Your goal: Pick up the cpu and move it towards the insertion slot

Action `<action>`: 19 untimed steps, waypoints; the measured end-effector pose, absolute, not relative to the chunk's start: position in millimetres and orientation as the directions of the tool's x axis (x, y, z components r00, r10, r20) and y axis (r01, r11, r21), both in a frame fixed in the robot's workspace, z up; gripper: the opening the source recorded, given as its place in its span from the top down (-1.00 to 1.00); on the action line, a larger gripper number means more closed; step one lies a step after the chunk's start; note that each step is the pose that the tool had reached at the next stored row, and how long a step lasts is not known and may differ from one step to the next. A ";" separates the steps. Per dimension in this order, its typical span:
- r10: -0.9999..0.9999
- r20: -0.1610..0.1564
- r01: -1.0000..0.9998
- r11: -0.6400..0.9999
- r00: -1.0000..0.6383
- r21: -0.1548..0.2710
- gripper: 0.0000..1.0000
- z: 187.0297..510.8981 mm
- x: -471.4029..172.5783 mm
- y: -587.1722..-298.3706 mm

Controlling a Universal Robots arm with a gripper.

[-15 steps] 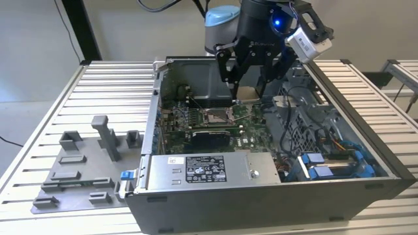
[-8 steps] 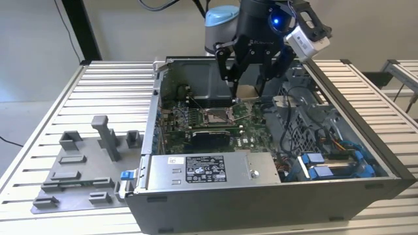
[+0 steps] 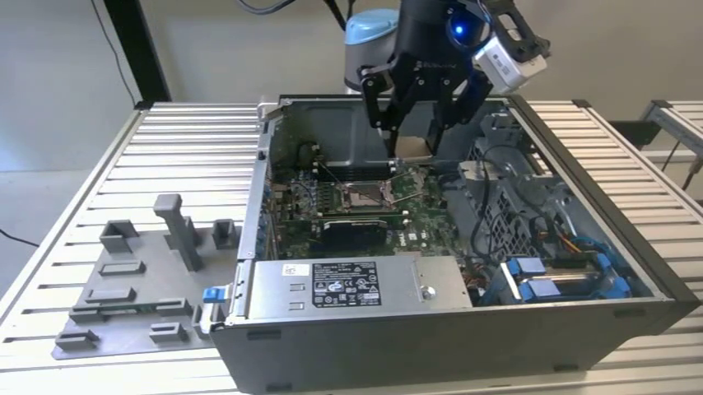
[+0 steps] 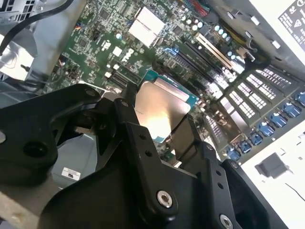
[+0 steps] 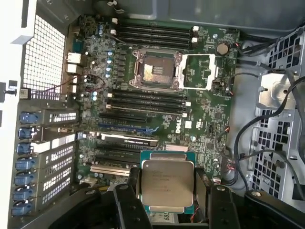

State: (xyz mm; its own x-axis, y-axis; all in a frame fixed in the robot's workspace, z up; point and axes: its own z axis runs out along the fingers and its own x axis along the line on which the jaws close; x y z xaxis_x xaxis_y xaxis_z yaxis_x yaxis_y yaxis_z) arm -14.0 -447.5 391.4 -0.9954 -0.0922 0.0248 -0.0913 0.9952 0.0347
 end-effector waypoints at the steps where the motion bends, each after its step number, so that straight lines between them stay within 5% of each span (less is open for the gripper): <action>1: -0.092 0.025 -0.091 0.995 -0.995 0.035 1.00 391.4 -14.0 -445.9; 19: -0.092 0.025 -0.091 0.995 -0.995 0.035 1.00 391.1 -14.1 -422.5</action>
State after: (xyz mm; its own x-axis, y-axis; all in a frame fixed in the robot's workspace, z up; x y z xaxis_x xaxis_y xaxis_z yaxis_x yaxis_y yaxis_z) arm -14.1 -422.5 391.1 -0.9954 -0.0922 0.0247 -0.0913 0.9952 0.0355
